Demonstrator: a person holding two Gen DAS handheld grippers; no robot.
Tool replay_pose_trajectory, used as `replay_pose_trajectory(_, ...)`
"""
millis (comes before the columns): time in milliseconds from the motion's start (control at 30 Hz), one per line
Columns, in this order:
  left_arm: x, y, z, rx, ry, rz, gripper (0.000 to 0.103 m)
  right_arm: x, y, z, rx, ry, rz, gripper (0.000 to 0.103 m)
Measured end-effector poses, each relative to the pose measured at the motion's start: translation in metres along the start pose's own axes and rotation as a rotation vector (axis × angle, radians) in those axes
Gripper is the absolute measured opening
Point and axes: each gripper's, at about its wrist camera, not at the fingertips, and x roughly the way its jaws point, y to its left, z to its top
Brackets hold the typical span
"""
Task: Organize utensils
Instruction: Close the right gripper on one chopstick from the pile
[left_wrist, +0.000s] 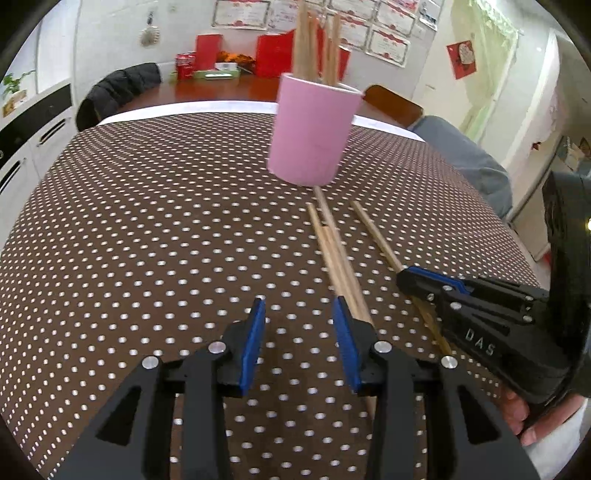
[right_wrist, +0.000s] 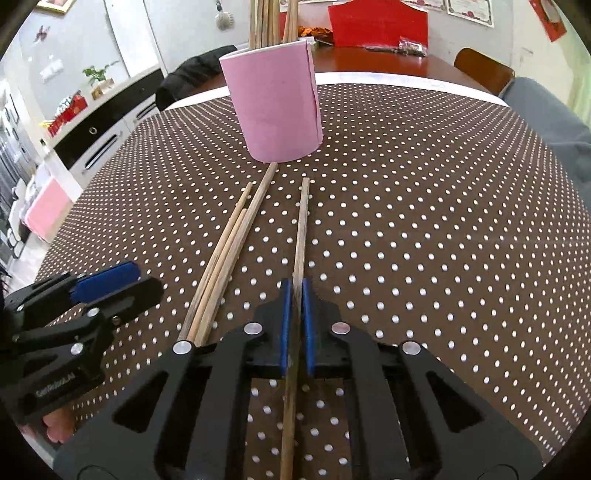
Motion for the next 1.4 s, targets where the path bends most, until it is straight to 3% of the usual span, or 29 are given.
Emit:
replay_pose_trajectory(167, 0.012, -0.01, 0.005, 0.018, 0.022, 0.027, 0.038, -0.005, -0.014, -0.004, 0.089, -0.009, 0.078, 0.005)
replay_pose_trajectory(433, 0.026, -0.02, 0.009, 0.04, 0.042, 0.072, 0.039, -0.009, -0.018, -0.011, 0.137, -0.013, 0.121, 0.005)
replay_pose_trajectory(733, 0.03, -0.031, 0.015, 0.065, 0.066, 0.139, 0.047, -0.013, -0.028, -0.015, 0.19, -0.016, 0.162, 0.005)
replay_pose_trajectory(833, 0.032, -0.032, 0.019, 0.034, 0.079, 0.15, 0.047, -0.015, -0.03, -0.016, 0.211, -0.015, 0.162, 0.005)
replay_pose_trajectory(1100, 0.037, -0.034, 0.024, -0.021, 0.113, 0.225, 0.062, -0.015, -0.033, -0.015, 0.234, -0.012, 0.173, 0.005)
replay_pose_trajectory(1200, 0.044, -0.046, 0.024, 0.051, 0.125, 0.281, 0.066, -0.017, -0.034, -0.015, 0.236, -0.012, 0.171, 0.005)
replay_pose_trajectory(1267, 0.046, -0.045, 0.023, 0.029, 0.119, 0.287, 0.066, -0.017, -0.033, -0.015, 0.24, -0.012, 0.17, 0.005)
replay_pose_trajectory(1333, 0.047, -0.04, 0.023, 0.002, 0.114, 0.255, 0.06, -0.017, -0.033, -0.015, 0.244, -0.011, 0.172, 0.005)
replay_pose_trajectory(1367, 0.045, -0.039, 0.022, 0.015, 0.102, 0.252, 0.037, -0.017, -0.033, -0.015, 0.246, -0.011, 0.172, 0.005)
replay_pose_trajectory(1400, 0.044, -0.038, 0.02, 0.027, 0.094, 0.253, 0.027, -0.017, -0.032, -0.015, 0.245, -0.01, 0.17, 0.005)
